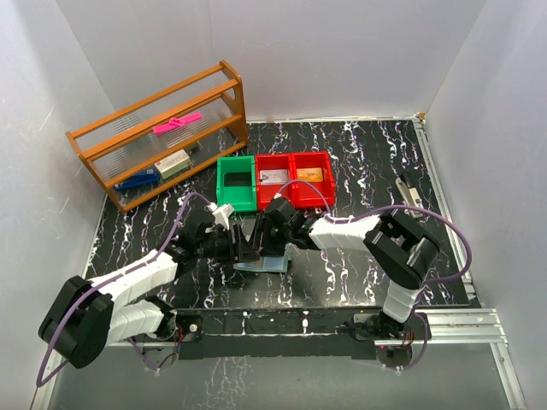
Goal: Take the credit cards out of the card holder
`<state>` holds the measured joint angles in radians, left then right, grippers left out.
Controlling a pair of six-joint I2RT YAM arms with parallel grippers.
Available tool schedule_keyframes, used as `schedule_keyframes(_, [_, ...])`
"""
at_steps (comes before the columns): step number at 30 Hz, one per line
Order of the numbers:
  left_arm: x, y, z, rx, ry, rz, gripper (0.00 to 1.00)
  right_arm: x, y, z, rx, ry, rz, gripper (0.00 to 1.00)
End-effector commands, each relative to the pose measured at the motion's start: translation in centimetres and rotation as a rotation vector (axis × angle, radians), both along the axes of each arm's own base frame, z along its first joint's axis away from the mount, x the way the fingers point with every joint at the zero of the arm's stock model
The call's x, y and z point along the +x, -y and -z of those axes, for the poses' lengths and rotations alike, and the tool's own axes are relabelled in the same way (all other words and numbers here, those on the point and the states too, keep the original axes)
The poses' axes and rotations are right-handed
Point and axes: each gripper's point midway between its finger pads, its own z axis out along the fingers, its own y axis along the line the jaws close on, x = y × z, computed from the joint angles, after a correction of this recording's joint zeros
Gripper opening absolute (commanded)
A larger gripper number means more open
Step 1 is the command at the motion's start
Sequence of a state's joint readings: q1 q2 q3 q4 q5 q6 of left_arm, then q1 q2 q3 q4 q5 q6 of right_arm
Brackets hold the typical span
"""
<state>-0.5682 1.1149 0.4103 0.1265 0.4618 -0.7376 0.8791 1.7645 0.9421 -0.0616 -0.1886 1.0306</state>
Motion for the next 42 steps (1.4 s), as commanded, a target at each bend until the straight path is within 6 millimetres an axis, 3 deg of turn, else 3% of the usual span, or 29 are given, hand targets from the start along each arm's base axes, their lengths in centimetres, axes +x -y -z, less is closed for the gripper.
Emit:
schedule_keyframes(1, [0.9,0.2,-0.6,-0.007,0.035,-0.016,0.48,-1.5,1.3,2.7,-0.078,-0.043,-0.019,0.52])
schedule_keyframes(9, [1.1,-0.2,-1.6,-0.016,0.081,-0.039,0.48,-1.5,1.5,2.8,-0.085,-0.043,-0.012,0.55])
schedule_keyframes(29, [1.7,-1.9,-0.7,0.065,0.088,-0.126,0.52,-1.6,2.0,3.1,-0.094,-0.043,-0.001,0.51])
schedule_keyframes(42, [1.7,0.2,0.2,0.002,0.05,-0.046,0.5,-1.6,1.8,3.1,-0.086,-0.046,-0.004,0.51])
